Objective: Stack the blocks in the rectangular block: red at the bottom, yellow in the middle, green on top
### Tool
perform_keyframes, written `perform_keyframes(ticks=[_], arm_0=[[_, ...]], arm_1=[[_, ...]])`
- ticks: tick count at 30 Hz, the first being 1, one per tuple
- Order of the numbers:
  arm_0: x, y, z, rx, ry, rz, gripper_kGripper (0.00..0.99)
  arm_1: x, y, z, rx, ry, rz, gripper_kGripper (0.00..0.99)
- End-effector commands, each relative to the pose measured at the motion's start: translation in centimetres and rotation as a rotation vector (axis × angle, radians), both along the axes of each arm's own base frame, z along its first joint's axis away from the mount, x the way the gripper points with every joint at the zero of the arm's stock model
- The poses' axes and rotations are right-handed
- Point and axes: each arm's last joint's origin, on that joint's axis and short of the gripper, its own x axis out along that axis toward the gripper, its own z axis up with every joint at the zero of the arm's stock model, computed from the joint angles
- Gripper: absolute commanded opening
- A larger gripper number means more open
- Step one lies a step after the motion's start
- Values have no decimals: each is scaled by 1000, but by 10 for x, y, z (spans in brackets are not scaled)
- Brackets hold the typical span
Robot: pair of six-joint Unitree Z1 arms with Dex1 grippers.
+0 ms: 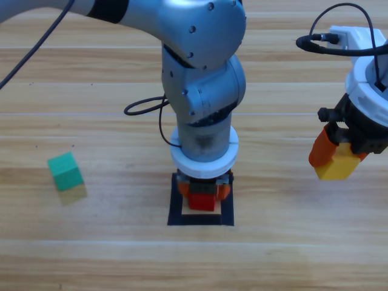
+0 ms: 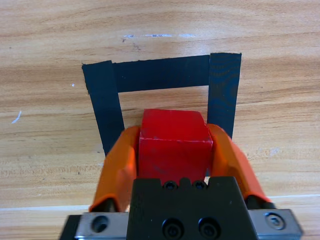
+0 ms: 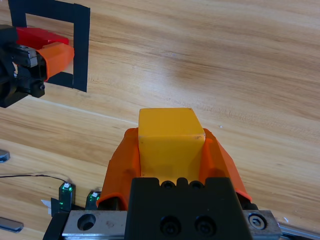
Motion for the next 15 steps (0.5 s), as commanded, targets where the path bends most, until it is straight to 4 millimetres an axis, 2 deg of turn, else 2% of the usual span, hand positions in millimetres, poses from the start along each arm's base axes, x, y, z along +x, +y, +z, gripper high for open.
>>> perform_keyframes(ticks=[1, 8, 12, 15], arm_0=[[-12, -4, -15, 47, 24, -1, 990], [-15, 0, 2, 23, 4, 4, 990], [-19, 4, 31, -24, -41, 2, 990], [-25, 13, 69, -68, -84, 3, 990]], arm_1=[[-5, 8, -15, -21, 31, 40, 14], [-4, 8, -15, -18, 29, 36, 14], [-7, 11, -12, -20, 14, 30, 14], [-10, 17, -9, -23, -1, 27, 14]])
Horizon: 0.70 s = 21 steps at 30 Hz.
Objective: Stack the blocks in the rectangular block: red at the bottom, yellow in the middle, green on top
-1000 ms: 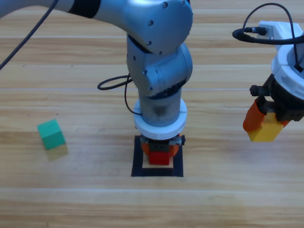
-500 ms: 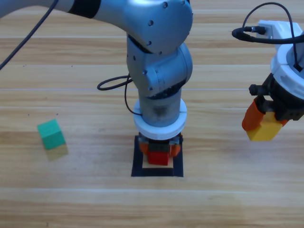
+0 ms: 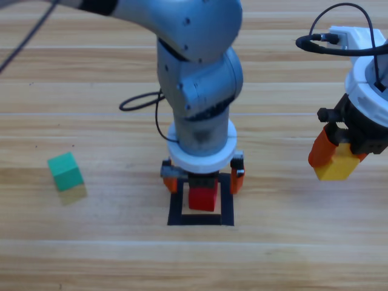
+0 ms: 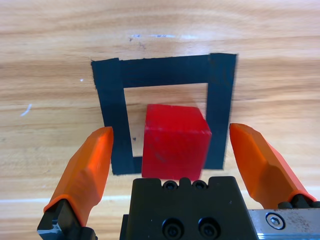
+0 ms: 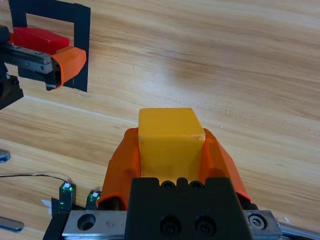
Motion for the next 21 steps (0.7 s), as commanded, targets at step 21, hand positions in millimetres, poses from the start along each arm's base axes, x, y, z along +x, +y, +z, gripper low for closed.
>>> perform_keyframes(ticks=[21], arm_0=[[0, 235, 192, -1, -143, -130, 990]], arm_1=[[6, 176, -37, -198, 95, -86, 15]])
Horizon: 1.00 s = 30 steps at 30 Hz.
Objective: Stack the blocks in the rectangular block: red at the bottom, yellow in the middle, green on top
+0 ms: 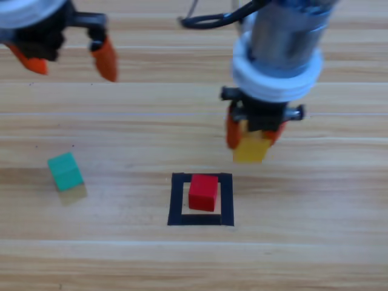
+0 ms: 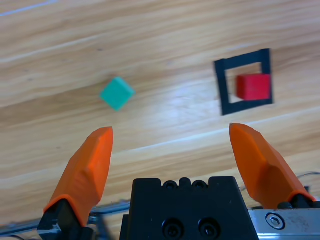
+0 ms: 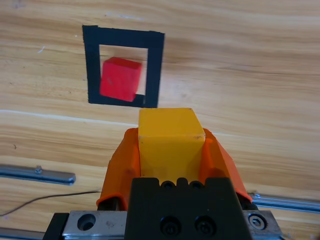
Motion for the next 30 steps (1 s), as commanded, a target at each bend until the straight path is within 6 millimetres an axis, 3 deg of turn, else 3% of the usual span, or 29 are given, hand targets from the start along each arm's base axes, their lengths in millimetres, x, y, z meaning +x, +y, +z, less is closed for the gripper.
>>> perform_keyframes(ticks=[1, 5, 11, 21, 30], arm_0=[[27, 64, -8, 28, 33, 44, 990], [36, 90, -29, 46, 70, 117, 990], [44, 92, -60, 49, 160, 235, 990], [39, 91, -65, 5, 185, 243, 990], [39, 92, -89, -11, 173, 343, 990]], arm_1=[[-8, 50, -58, -93, 70, 20, 15], [-1, 68, -76, -110, 76, 4, 18], [1, 76, -91, -115, 79, -24, 20], [4, 81, -101, -115, 77, -30, 20], [6, 83, -107, -122, 72, -33, 20]])
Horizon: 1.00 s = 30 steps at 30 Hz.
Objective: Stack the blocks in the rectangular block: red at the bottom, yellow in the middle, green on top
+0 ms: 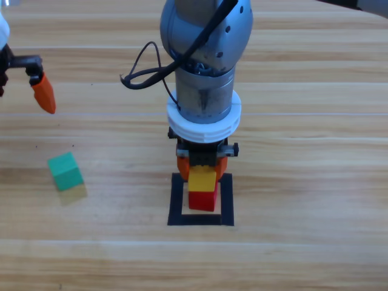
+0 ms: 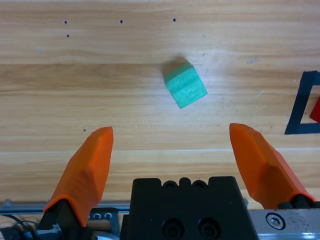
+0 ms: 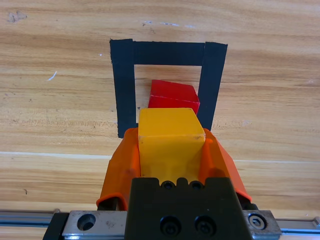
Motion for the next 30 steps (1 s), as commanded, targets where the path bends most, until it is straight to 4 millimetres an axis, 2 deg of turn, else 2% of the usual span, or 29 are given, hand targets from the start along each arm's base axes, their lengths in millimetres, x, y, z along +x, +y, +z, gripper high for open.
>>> perform_keyframes(ticks=[1, 4, 10, 21, 23, 28, 29, 30], arm_0=[[5, 5, -25, 7, 35, 141, 990], [8, 4, -30, 14, 35, 226, 990], [3, 6, -27, 14, 24, 329, 990], [-2, -5, -31, 13, 34, 342, 990], [-1, -6, -31, 14, 33, 338, 990], [-1, -7, -31, 11, 30, 331, 990], [-1, -7, -31, 10, 28, 333, 990], [-1, -8, -30, 9, 26, 330, 990]], arm_1=[[-8, 13, -36, -70, 27, 14, 20], [-8, 14, -38, -74, 25, 12, 20], [-7, 15, -43, -83, 24, 11, 21], [-5, 16, -52, -97, 22, 6, 25], [-5, 16, -53, -99, 21, 6, 83], [-5, 17, -56, -103, 23, 8, 94], [-5, 17, -57, -103, 23, 8, 141], [-5, 18, -58, -102, 28, 13, 324]])
